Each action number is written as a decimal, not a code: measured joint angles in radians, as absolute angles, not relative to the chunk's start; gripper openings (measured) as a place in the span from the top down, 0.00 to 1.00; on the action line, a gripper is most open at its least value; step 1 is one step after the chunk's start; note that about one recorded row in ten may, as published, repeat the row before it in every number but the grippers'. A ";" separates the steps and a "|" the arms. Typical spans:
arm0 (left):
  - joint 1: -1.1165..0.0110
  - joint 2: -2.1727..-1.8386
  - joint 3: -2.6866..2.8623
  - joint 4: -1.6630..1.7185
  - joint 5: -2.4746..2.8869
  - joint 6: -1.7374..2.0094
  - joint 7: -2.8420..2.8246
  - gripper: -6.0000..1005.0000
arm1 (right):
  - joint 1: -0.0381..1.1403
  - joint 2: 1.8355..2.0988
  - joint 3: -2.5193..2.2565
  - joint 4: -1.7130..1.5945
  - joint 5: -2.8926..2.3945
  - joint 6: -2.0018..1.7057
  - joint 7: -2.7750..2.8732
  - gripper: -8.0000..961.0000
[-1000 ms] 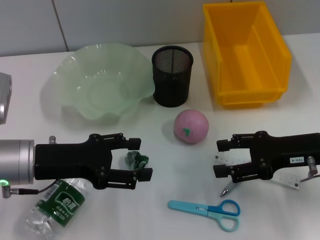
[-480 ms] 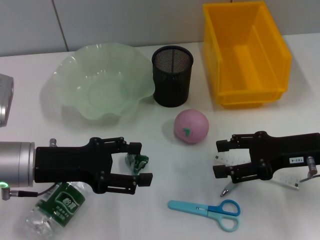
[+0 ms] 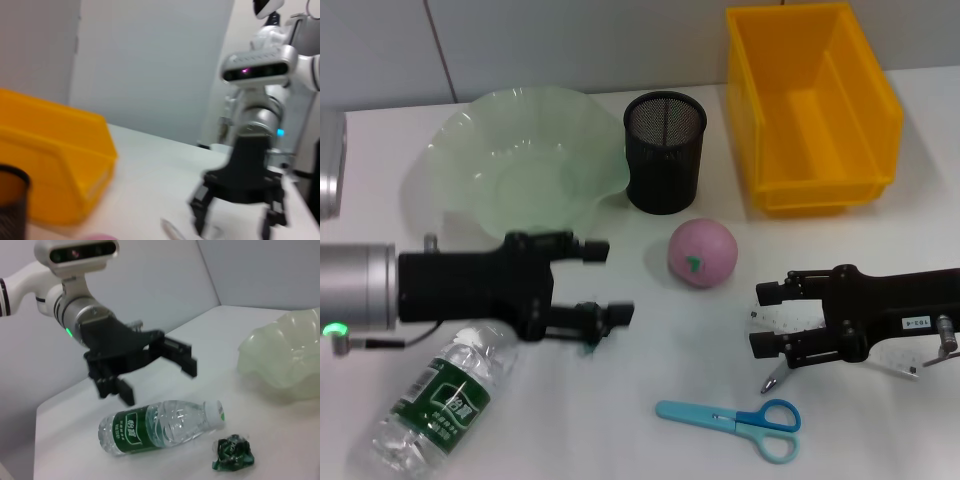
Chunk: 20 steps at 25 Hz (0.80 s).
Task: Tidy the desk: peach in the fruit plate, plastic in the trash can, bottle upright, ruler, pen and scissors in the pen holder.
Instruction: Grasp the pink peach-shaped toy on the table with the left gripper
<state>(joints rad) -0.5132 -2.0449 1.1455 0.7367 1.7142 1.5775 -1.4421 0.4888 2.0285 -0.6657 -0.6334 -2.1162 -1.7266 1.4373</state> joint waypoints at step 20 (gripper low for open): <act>-0.717 -2.078 1.486 0.714 1.617 1.042 -1.401 0.22 | 0.442 2.004 -0.664 -0.633 -2.118 -1.698 1.476 0.15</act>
<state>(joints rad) -0.7165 -2.0783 1.4856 0.7139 1.6172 1.0422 -1.4009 0.4416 2.0045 -0.6643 -0.6325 -2.1185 -1.6985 1.4762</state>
